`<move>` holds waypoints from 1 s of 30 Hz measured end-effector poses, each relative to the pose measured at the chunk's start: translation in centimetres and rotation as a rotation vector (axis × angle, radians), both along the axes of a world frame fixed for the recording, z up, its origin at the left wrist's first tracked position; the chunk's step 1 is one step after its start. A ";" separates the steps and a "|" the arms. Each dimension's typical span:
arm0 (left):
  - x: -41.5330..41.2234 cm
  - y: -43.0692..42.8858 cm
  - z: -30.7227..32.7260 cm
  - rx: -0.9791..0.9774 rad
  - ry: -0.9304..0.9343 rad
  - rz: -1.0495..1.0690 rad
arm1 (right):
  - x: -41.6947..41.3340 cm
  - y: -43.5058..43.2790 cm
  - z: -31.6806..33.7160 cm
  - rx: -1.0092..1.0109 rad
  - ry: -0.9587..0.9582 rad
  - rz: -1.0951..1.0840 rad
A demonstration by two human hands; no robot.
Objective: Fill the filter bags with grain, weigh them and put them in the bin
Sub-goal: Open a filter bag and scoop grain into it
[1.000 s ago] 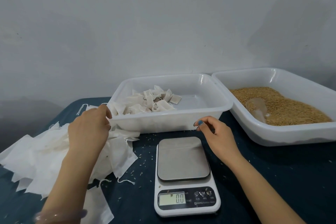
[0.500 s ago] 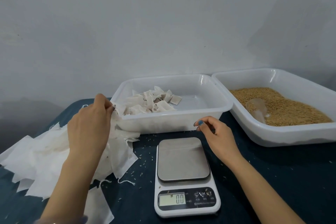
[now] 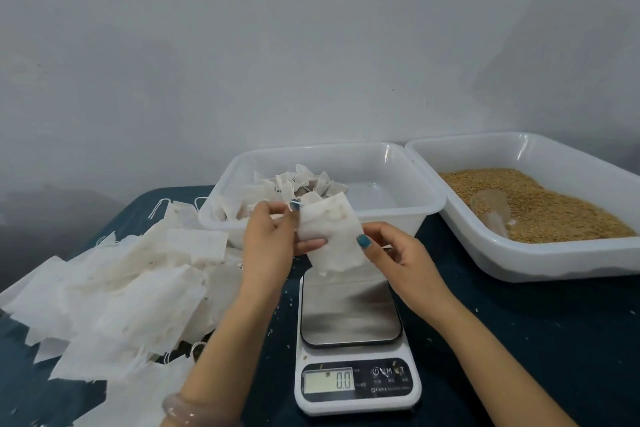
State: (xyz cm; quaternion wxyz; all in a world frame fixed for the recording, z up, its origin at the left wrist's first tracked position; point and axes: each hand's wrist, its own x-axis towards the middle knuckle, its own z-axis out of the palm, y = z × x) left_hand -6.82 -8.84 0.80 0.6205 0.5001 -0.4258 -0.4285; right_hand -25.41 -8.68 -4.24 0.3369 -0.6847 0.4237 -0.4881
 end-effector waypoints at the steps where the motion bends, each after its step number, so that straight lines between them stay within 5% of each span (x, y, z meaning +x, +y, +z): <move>1: -0.4 -0.2 -0.4 0.044 0.079 -0.021 | 0.1 0.1 0.0 0.011 -0.004 0.039; 8: -0.9 0.1 -2.2 0.149 0.386 -0.147 | -0.3 -0.4 -0.1 0.044 -0.067 0.046; 23: -0.2 0.5 -3.6 -0.205 -0.305 -0.101 | -0.7 -0.7 -0.5 0.082 0.011 -0.027; 30: 0.0 0.6 -3.6 -0.303 -0.536 -0.238 | -0.5 -0.5 0.3 -0.074 -0.089 -0.119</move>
